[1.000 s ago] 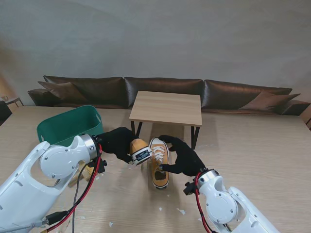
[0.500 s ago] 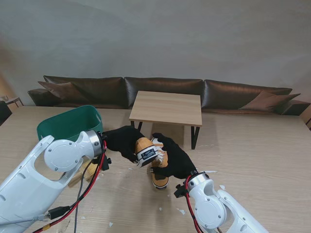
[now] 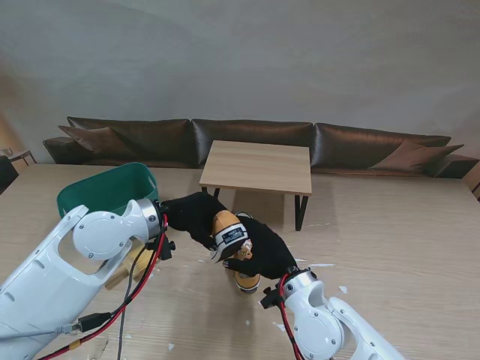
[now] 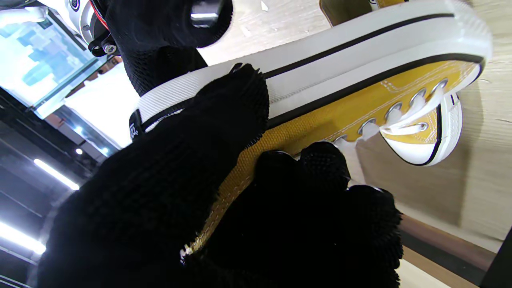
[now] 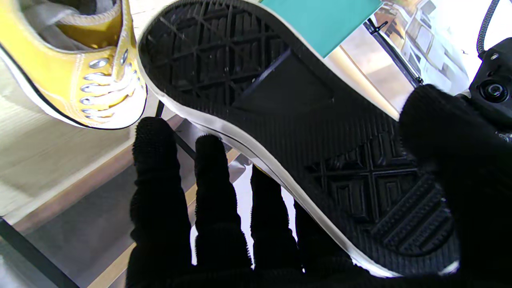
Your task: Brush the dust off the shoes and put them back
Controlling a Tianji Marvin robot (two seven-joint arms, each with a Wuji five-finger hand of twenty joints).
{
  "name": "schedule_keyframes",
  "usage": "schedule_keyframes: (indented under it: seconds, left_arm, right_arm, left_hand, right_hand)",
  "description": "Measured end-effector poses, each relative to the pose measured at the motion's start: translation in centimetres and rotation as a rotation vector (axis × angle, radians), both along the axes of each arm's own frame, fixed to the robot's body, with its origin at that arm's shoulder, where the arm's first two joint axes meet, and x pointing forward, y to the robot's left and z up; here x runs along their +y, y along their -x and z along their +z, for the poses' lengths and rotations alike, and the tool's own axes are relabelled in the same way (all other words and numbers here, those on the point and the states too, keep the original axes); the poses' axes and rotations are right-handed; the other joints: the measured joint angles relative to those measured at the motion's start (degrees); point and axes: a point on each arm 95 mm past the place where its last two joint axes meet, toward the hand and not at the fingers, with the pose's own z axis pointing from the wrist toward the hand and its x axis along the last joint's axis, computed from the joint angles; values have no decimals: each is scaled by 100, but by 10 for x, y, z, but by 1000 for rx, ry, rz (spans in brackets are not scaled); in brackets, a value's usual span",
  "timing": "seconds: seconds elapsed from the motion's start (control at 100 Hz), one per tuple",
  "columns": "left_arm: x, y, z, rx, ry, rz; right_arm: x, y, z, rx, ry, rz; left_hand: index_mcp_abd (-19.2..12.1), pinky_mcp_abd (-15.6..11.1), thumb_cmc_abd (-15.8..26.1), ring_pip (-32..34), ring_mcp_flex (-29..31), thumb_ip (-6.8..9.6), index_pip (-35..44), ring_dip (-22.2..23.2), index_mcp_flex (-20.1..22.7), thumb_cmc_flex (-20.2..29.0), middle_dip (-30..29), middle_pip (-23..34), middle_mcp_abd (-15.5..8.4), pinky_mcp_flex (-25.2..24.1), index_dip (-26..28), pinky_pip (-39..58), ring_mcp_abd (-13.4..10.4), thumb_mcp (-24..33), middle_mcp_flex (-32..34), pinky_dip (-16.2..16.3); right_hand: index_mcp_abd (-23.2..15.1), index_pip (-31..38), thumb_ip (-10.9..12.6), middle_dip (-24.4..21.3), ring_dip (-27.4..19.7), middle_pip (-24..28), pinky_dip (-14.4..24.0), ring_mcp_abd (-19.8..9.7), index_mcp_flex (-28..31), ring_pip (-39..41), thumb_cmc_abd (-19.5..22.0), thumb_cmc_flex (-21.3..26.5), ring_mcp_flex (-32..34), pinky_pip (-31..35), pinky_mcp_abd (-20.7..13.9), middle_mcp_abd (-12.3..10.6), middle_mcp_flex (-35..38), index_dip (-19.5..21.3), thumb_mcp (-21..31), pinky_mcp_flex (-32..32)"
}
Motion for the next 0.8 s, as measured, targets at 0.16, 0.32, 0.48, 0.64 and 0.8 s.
schedule_keyframes:
  seconds: [0.16, 0.32, 0.48, 0.64, 0.8]
  left_arm:
    - [0, -3, -4, 12, 6, -2]
    - [2, -6, -6, 18, 14, -2]
    - [2, -7, -4, 13, 17, -4]
    - [2, -7, -1, 2, 17, 0]
    - [4, -6, 1, -37, 10, 30]
  right_arm:
    - [5, -2, -3, -17, -19, -38]
    - [9, -4, -4, -28, -33, -62]
    - [12, -2, -5, -36, -76, -79]
    - [15, 1, -7, -36, -135, -81]
    - [19, 5, -9, -26, -201, -97]
  left_hand:
    - [9, 0, -8, 0, 0, -2, 0, 1, 0, 0, 53, 6, -1, -6, 0, 0, 0, -81, 0, 4]
    - [46, 0, -59, 0, -3, -8, 0, 4, 0, 0, 74, 7, -1, -58, 0, 0, 5, -149, 0, 12]
    - [46, 0, -213, 0, -5, -51, 0, 4, 0, 0, 77, 7, -1, -64, 0, 0, 6, -149, 1, 30]
    - [47, 0, -381, 0, -10, -135, 0, 4, 0, 0, 85, 7, -1, -76, -4, 0, 7, -168, 1, 72]
    - [47, 0, -448, -10, -272, -247, -49, -15, -55, 0, 33, -168, -6, -268, -9, 0, 21, -493, -120, 77]
  right_hand:
    - [51, 531, 0, 17, 194, -5, -106, 59, 867, 398, 4, 289, 635, 714, 49, 8, 888, -2, 187, 16]
    - [59, 758, -79, 65, 480, -38, -393, 62, 1723, 1010, -141, 368, 1333, 1695, 55, 8, 1693, -4, 266, 91]
    - [60, 1376, -1014, 203, 730, -42, -787, 62, 2339, 1513, -336, 567, 1948, 2524, 60, 70, 2477, -789, 244, 104]
    - [196, 1879, -1122, 388, 992, -43, -826, -94, 2725, 2201, -384, 679, 2766, 3081, 116, 286, 3046, -1273, 239, 107]
    - [492, 1952, -1180, 617, 1219, -191, -928, -15, 2974, 2806, -394, 804, 3268, 3699, 31, 581, 3458, -1149, 247, 110]
